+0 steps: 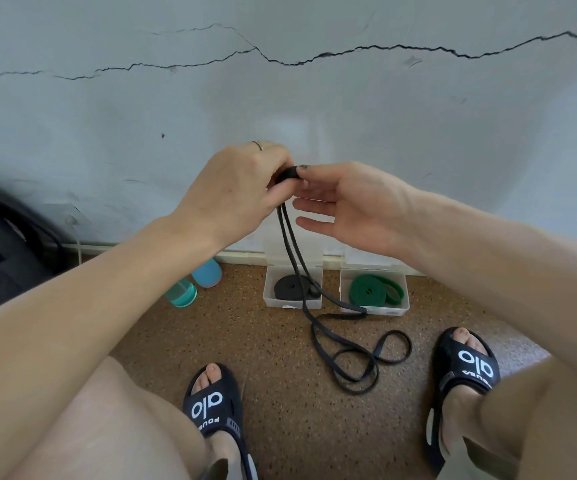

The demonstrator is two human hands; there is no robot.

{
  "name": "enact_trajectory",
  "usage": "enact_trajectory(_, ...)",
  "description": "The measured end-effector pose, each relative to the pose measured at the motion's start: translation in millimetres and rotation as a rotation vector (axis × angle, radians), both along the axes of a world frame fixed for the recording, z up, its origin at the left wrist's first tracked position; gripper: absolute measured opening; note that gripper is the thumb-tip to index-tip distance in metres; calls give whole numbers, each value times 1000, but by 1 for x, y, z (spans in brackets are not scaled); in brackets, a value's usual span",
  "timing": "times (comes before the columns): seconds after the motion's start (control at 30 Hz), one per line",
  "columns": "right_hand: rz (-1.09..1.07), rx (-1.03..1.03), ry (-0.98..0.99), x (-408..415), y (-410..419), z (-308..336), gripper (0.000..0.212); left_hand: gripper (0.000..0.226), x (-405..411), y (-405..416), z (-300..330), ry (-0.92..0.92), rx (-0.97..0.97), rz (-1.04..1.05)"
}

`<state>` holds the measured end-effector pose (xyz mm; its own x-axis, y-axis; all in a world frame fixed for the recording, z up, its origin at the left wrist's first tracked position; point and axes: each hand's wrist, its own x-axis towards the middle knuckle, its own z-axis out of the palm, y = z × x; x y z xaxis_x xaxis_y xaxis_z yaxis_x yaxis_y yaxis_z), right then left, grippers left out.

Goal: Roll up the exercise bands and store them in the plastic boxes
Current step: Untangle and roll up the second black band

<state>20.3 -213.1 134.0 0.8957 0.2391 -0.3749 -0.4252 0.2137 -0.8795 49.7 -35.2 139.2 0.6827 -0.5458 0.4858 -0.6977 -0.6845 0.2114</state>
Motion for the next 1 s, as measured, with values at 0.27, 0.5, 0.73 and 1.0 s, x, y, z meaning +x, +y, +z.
enact_trajectory(0.27, -238, -478, -314, 0, 9, -2, 9, 31, 3, -5, 3, -113, 259, -33)
enact_trajectory(0.5, -217, -799, -484, -10, 15, 1, 16, 20, 5, -8, 5, -149, 448, 6)
enact_trajectory(0.73, -217, -712, -331, -5, 17, -3, 17, 30, 2, -13, 8, -220, 569, -43)
enact_trajectory(1.0, -131, -356, -164, 6, 7, -1, 31, 32, 5, -10, 7, -107, 382, 28)
